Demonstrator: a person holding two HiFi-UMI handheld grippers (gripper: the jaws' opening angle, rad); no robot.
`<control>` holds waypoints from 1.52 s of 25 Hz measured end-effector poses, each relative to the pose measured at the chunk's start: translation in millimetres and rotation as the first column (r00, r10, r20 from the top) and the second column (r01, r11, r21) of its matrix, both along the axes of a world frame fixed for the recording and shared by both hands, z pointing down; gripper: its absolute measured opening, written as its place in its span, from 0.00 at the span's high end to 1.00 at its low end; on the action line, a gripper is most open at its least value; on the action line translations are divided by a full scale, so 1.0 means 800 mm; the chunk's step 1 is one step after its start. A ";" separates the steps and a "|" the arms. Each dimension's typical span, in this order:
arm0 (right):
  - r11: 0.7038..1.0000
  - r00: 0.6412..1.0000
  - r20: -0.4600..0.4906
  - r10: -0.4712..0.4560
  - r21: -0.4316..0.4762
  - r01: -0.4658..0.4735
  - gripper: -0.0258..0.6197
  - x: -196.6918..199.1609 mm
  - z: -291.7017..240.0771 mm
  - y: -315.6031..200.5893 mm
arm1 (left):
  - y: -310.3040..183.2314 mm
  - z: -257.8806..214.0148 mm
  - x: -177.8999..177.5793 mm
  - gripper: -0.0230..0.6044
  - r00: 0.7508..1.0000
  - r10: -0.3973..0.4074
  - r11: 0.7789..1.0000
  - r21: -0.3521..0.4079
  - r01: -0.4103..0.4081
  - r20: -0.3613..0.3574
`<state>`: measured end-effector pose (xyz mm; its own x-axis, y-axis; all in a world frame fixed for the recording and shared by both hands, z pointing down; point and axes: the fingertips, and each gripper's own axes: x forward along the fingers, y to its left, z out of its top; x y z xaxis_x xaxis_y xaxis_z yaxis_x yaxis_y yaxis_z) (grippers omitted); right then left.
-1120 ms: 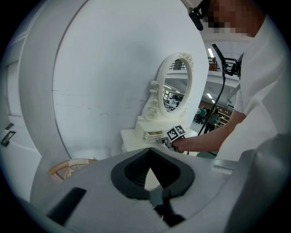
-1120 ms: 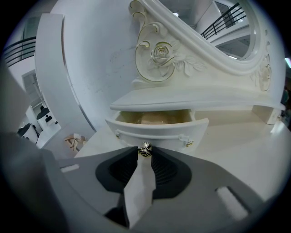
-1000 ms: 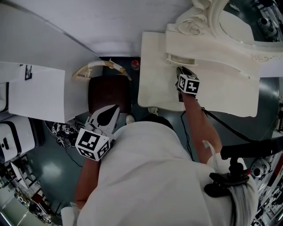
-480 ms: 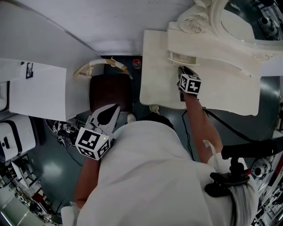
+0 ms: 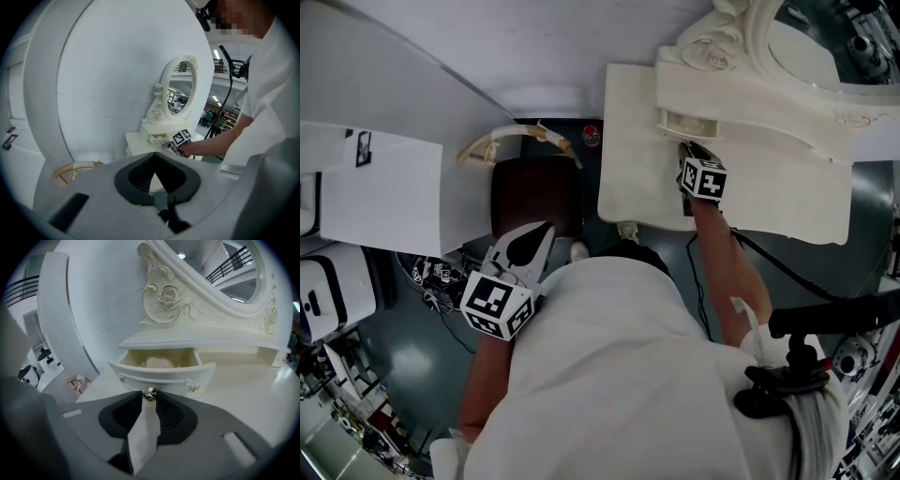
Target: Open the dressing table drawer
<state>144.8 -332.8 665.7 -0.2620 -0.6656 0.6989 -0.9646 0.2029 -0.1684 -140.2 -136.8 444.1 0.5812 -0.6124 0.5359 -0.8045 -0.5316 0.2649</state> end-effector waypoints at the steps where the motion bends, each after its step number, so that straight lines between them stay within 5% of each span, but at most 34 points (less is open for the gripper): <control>1: 1.000 1.000 0.000 0.000 0.000 0.000 0.81 0.000 0.000 0.000 | 0.000 0.000 0.000 0.96 1.000 0.000 1.000 0.000 0.000 -0.001; 38: 0.999 1.000 0.001 -0.001 -0.044 0.001 0.76 0.005 0.022 0.031 | 0.008 0.005 0.000 0.96 1.000 0.029 1.000 0.004 -0.029 -0.011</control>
